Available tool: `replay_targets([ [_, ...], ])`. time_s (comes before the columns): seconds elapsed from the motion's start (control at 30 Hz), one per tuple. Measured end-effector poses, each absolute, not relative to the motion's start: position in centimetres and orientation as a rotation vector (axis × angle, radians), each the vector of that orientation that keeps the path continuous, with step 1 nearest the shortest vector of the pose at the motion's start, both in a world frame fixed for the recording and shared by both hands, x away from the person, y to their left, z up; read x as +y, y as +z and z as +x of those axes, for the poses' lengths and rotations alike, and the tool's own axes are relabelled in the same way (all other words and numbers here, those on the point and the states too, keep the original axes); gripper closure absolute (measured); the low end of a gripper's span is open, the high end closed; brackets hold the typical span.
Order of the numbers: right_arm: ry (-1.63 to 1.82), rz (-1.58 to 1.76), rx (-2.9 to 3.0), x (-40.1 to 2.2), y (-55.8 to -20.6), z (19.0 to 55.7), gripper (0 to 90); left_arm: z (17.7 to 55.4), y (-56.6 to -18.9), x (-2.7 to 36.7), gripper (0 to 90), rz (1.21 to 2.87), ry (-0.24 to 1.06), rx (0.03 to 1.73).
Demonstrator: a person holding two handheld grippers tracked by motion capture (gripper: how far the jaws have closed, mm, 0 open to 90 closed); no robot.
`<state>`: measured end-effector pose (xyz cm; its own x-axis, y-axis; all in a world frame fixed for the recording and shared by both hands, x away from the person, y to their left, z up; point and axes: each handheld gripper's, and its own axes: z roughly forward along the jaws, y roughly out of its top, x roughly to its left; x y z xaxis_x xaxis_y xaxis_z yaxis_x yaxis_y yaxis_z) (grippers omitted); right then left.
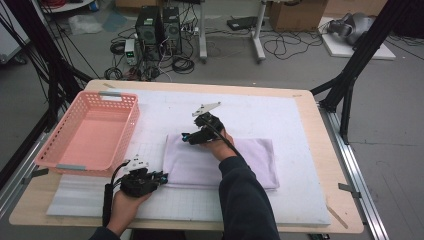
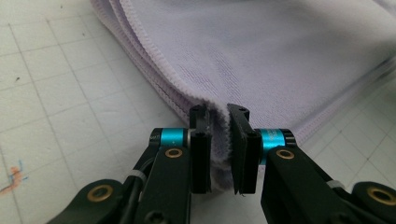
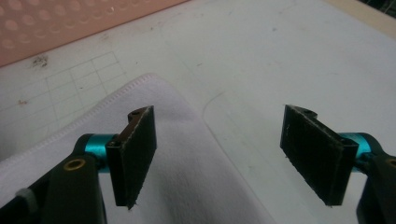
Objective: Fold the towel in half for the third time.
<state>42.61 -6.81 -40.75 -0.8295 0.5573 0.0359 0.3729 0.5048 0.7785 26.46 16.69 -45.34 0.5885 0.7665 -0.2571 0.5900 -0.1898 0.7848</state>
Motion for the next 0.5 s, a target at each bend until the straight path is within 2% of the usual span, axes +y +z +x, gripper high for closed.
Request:
replay_targets([
  [0.43, 1.148, 0.693, 2.675, -2.6, -43.6, 43.5, 41.7, 26.5, -45.4, 16.8, 79.9, 1.879, 0.226, 1.101],
  [0.47, 1.129, 0.679, 2.692, -2.2, -43.6, 43.6, 43.4, 26.5, -45.4, 16.8, 79.9, 1.878, 0.223, 1.102],
  [0.5, 1.112, 0.65, 2.718, -1.4, -43.6, 43.7, 50.6, 26.5, -45.4, 16.8, 80.1, 1.877, 0.221, 1.104],
])
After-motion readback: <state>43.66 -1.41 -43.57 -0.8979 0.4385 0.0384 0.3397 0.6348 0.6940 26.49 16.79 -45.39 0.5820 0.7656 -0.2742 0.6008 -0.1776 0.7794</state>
